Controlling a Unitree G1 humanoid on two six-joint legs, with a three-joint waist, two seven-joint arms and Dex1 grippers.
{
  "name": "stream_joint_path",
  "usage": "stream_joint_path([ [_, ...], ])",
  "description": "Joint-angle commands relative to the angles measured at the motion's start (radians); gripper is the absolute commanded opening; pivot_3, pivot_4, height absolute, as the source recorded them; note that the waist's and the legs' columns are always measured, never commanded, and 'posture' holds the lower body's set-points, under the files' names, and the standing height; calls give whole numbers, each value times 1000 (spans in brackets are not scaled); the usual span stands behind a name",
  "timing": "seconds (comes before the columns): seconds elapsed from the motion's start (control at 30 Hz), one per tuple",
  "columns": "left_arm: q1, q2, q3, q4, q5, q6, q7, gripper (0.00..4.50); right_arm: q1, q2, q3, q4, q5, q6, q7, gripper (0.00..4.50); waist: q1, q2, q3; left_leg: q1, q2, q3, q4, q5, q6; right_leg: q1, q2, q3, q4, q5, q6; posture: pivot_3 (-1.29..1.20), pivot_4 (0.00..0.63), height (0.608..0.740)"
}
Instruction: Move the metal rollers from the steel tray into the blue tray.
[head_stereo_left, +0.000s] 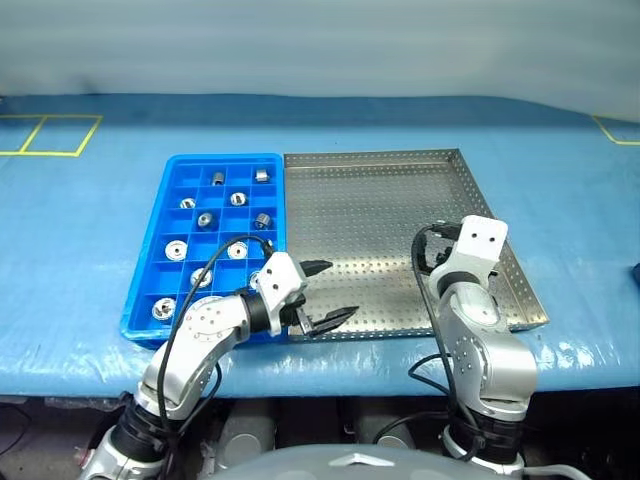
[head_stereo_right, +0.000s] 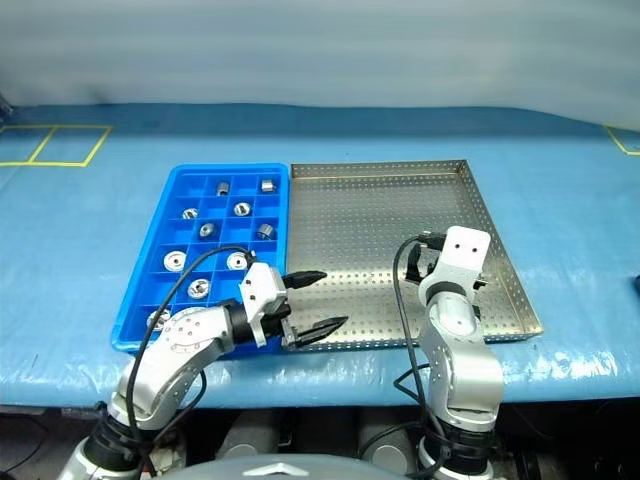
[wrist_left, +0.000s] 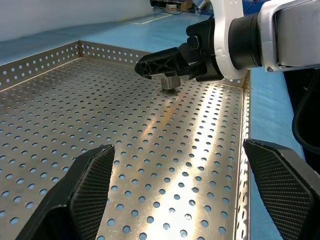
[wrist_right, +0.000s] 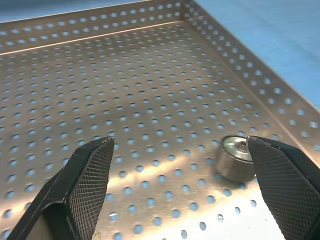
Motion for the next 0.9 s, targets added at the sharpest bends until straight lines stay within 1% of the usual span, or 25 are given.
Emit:
stream_joint_path([
  [0.03, -7, -7, 1, -12, -16, -13, -10, 4500, -9, 63, -54, 29, -6, -69, -58, 4468, -4, 0, 0, 0, 0, 0, 0, 0, 0, 0, 0, 0, 0, 0, 0, 30, 150, 740],
  [0.23, 0, -14, -5, -15, -18, -9, -11, 4500, -40, 87, -122, 142, 45, -143, -117, 4468, -9, 0, 0, 0, 0, 1, 1, 0, 0, 0, 0, 1, 0, 0, 1, 35, 150, 740],
  [0.37, 3, -19, -5, -16, -13, -9, -6, 4500, -53, 52, -110, 202, 57, -176, -110, 4468, -10, 0, 0, 0, 0, 1, 1, 0, 0, 0, 1, 2, 0, 0, 1, 55, 150, 740],
  [0.57, 8, -20, -2, -20, -12, -7, -2, 4500, -79, 29, -120, 265, 81, -202, -99, 4468, -7, 0, 0, 0, 0, 1, 1, 0, 0, 0, 1, 2, 0, 0, 1, 61, 150, 740],
  [0.73, 9, -19, -1, -21, -14, -7, -1, 4500, -102, 12, -122, 321, 68, -230, -109, 4468, -7, 0, 0, 0, 0, 1, 1, 0, 0, 1, 1, 2, 0, 1, 1, 66, 150, 740],
  [0.9, 10, -17, 0, -21, -15, -5, -2, 4500, -121, 25, -114, 358, 57, -254, -126, 4468, -7, 0, 0, 0, 0, 1, 1, 0, 0, 1, 1, 2, 0, 1, 1, 68, 150, 740],
])
